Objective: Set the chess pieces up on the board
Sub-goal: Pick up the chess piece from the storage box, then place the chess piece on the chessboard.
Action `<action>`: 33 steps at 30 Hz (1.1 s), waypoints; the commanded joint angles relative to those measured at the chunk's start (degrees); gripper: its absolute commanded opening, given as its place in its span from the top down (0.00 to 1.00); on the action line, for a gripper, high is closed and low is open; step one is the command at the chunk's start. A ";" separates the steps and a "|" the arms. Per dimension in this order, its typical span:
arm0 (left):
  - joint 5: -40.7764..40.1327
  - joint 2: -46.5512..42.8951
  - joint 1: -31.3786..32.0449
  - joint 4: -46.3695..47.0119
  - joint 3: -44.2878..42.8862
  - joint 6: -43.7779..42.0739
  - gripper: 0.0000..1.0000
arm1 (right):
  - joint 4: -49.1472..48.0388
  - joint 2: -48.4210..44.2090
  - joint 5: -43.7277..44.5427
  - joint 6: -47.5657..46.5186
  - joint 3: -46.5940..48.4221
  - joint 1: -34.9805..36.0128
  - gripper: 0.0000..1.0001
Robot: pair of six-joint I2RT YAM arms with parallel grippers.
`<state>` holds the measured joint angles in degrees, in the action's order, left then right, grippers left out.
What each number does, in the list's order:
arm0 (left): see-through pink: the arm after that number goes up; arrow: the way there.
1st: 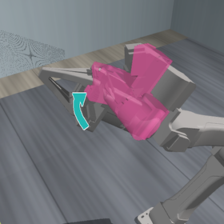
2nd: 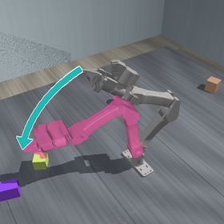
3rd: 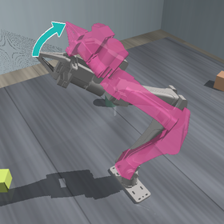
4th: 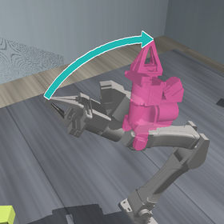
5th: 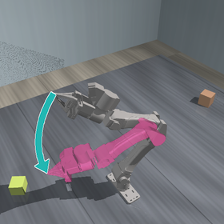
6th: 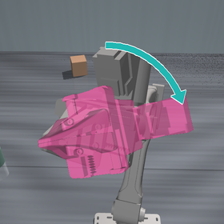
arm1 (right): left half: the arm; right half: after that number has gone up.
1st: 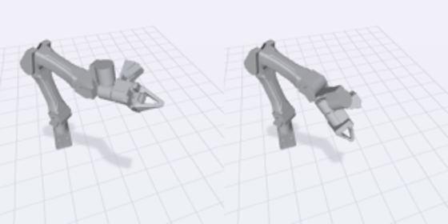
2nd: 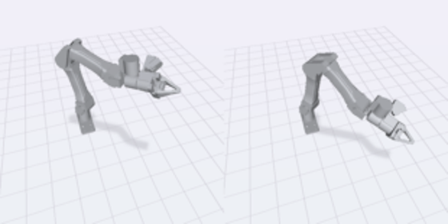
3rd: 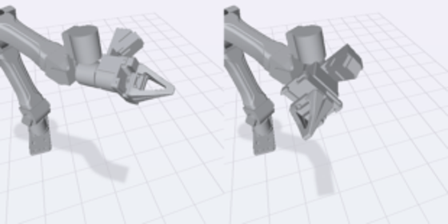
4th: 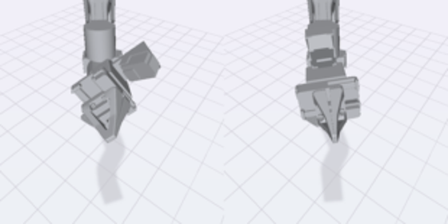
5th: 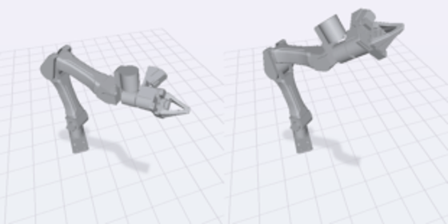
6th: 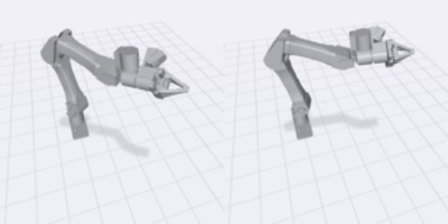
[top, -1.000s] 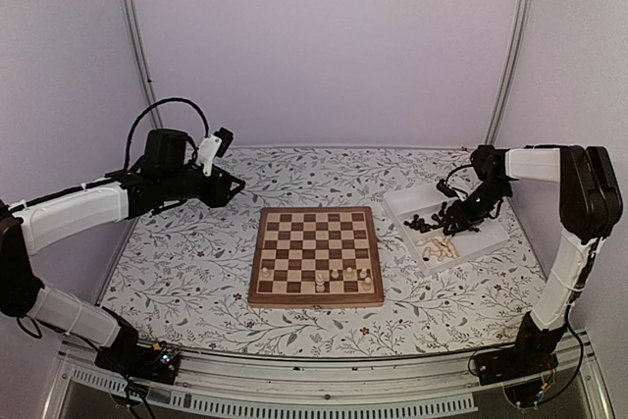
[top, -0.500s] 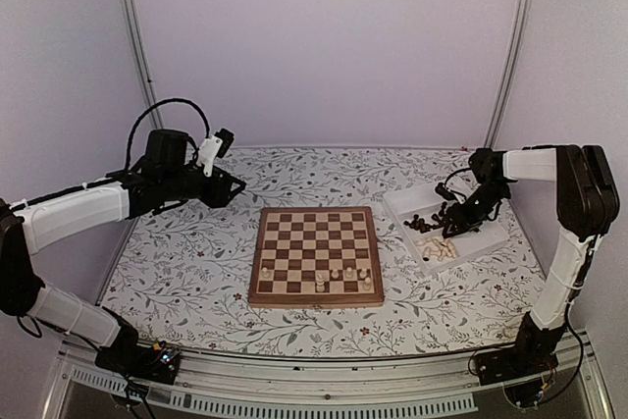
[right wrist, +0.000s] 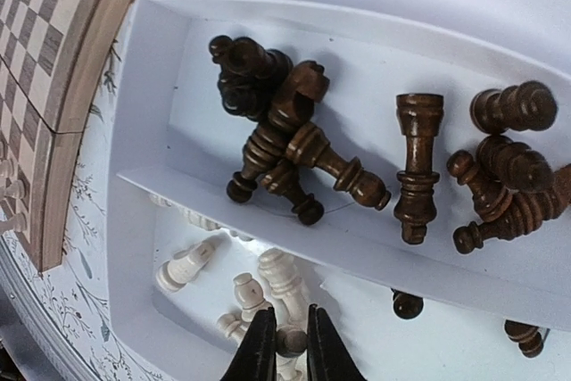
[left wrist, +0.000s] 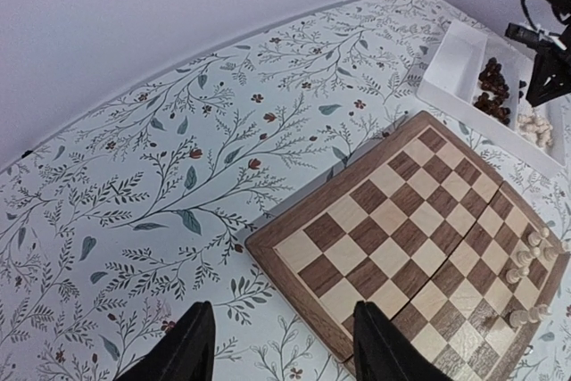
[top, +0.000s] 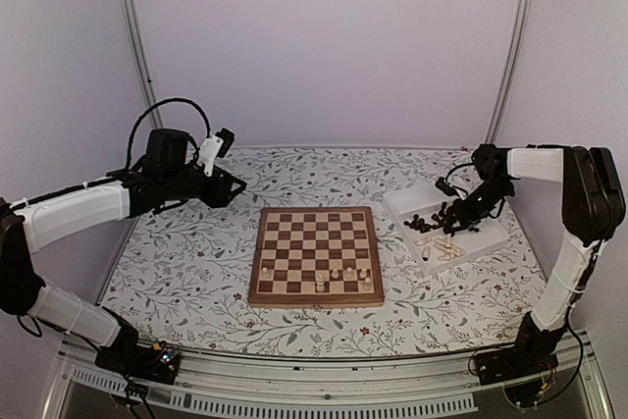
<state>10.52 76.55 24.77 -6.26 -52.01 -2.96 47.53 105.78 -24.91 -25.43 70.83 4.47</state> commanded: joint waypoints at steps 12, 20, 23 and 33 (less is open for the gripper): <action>2.01 0.88 -0.57 -0.16 -1.43 0.96 0.45 | -4.28 -16.61 -10.08 -5.43 -7.18 3.48 0.91; 2.22 0.96 -0.54 0.41 -1.26 1.38 0.45 | -10.49 -22.45 -17.32 -8.27 -8.48 12.47 0.91; 2.14 1.30 -0.53 0.38 -1.25 1.34 0.45 | -14.30 -23.61 -17.60 -9.55 -9.00 18.78 0.91; 0.48 2.09 -0.67 0.29 -1.21 1.08 0.45 | -25.90 -19.84 -19.51 -11.63 -8.78 34.68 0.92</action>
<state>11.66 78.02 24.73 -6.31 -52.03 -1.91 28.29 83.72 -42.52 -35.53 62.63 36.18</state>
